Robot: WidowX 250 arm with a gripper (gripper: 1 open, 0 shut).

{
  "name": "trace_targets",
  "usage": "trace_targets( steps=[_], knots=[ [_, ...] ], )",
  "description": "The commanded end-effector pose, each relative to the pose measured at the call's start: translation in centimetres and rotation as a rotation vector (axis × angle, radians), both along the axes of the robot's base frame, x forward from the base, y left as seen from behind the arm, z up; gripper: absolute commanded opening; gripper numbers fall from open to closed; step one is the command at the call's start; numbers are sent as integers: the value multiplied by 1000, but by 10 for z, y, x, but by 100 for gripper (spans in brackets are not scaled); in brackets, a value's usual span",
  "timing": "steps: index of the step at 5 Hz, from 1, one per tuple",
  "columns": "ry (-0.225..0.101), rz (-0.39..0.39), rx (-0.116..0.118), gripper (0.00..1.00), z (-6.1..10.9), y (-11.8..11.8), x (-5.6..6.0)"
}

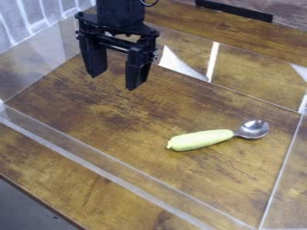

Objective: Move the green spoon to the left

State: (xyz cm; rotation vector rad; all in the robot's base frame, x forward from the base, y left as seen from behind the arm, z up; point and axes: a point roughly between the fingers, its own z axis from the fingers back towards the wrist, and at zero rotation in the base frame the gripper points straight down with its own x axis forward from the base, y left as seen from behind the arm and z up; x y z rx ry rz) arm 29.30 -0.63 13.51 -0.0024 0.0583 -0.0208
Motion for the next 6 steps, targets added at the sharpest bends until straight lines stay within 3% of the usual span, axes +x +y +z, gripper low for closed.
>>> trace_targets(
  steps=[1,4,5,6],
  knots=[
    [37,6,-4,100,-26,0,8],
    [-21,-386,39,100,-42,-80,40],
    [-30,-533,54,100,-53,-105,45],
    [-29,-591,56,100,-60,-117,45]
  ],
)
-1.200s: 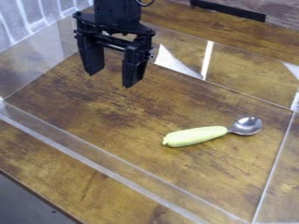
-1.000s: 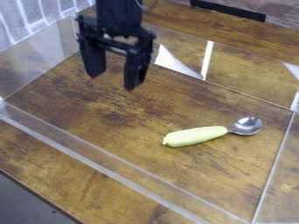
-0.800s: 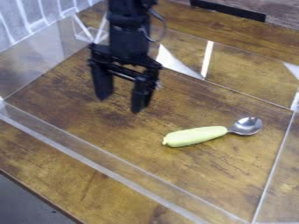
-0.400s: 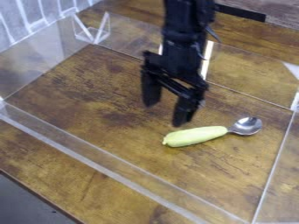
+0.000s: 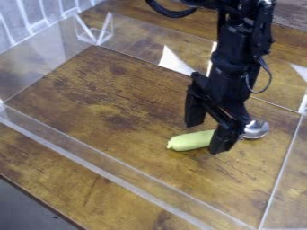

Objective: Move the green spoon to the left

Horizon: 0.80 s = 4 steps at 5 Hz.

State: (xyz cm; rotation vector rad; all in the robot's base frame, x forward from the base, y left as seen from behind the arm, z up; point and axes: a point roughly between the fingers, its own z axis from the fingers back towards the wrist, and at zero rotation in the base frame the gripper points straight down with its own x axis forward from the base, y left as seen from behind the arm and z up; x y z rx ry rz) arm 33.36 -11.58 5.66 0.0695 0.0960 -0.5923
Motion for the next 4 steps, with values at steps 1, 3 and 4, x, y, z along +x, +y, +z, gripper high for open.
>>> trace_targets(
  steps=[1,3,4],
  knots=[
    [-64,-46,-28,100,12,-3,9],
    [-54,20,-41,100,2,9,19],
    [-51,75,-43,100,-3,12,25]
  ],
)
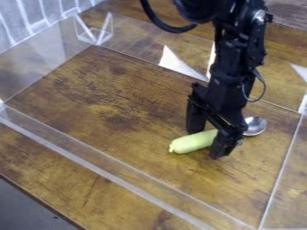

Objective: Move the green spoon to the left

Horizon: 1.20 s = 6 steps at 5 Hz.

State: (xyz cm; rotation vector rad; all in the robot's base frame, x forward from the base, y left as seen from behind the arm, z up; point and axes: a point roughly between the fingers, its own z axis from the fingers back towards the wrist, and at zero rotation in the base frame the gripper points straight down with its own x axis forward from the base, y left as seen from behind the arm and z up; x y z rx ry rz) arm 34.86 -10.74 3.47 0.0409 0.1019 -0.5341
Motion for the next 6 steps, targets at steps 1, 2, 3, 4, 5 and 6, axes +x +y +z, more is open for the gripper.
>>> trace_targets(
  steps=[1,2,3,4,5,6],
  knots=[
    [-59,14,-16,100,20,9,12],
    [-56,3,-12,100,22,11,14],
    [-52,-14,-14,100,21,12,17],
    [-44,-18,-13,100,21,4,17],
    [-38,-22,-10,100,21,-5,17],
    [-29,20,-10,100,15,0,9]
  ],
)
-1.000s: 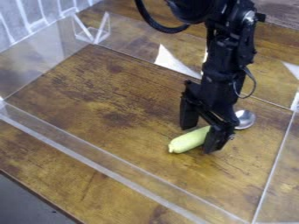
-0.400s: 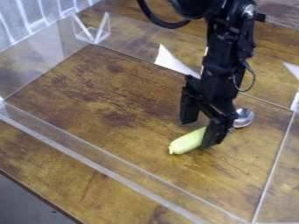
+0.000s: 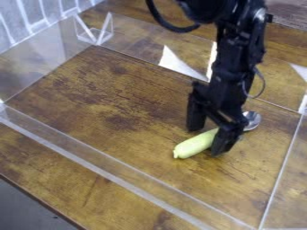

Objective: Move the green spoon to the left

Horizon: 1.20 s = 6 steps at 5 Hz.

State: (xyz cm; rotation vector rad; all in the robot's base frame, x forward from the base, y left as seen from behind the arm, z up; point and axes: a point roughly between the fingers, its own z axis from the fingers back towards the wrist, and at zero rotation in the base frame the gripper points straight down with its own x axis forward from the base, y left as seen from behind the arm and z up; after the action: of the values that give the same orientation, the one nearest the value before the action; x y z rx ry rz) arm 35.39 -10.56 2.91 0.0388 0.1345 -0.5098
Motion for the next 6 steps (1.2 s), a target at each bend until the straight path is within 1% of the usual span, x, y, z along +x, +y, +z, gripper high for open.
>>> trace_targets(
  steps=[1,2,3,4,5,6],
  knots=[
    [-57,50,-11,100,23,5,-3],
    [-61,59,-10,0,27,7,-7],
    [-76,68,-15,0,32,8,-8],
    [-94,76,-17,100,35,9,-8],
    [-96,168,-15,100,36,9,-5],
    [-96,191,-16,0,37,5,-4]
  ],
)
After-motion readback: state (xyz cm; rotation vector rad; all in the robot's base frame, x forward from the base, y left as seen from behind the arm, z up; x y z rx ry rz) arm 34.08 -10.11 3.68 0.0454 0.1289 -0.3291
